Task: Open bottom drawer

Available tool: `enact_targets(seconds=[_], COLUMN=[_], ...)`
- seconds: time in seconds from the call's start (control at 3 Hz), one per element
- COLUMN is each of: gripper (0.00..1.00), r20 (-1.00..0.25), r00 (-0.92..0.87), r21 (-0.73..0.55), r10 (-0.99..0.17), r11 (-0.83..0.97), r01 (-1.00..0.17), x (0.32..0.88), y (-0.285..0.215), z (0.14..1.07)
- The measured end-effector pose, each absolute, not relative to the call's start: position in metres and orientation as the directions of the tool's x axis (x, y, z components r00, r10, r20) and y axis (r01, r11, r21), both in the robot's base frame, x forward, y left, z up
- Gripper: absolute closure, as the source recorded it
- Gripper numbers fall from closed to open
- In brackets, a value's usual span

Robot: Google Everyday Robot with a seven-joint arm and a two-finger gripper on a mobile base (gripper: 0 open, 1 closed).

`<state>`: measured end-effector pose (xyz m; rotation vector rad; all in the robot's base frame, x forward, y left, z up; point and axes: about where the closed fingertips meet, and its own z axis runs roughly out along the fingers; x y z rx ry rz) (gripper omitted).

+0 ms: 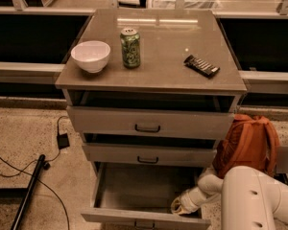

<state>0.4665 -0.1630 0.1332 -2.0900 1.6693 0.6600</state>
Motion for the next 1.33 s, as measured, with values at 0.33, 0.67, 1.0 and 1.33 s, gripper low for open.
enact_targets(seconds=[0.33,0.67,1.0,1.33], gripper=[1.0,1.0,1.0,1.0], r20=[-0.579,-0.612,-0.666,-0.703], r00=[0.182,0.146,0.135,0.193], r21=[-0.005,0.038,-0.001,-0.123], r10=[-0.795,-0.777,-0.734,-0.684], r11=[-0.219,-0.213,-0.18,-0.151], r01=[-0.976,-0.976,-0.984,-0.981], x=[0.467,0.445,0.441,0.453], y=[-0.163,-0.17,-0.177,-0.178], z=[0.133,0.149,0.184,0.23])
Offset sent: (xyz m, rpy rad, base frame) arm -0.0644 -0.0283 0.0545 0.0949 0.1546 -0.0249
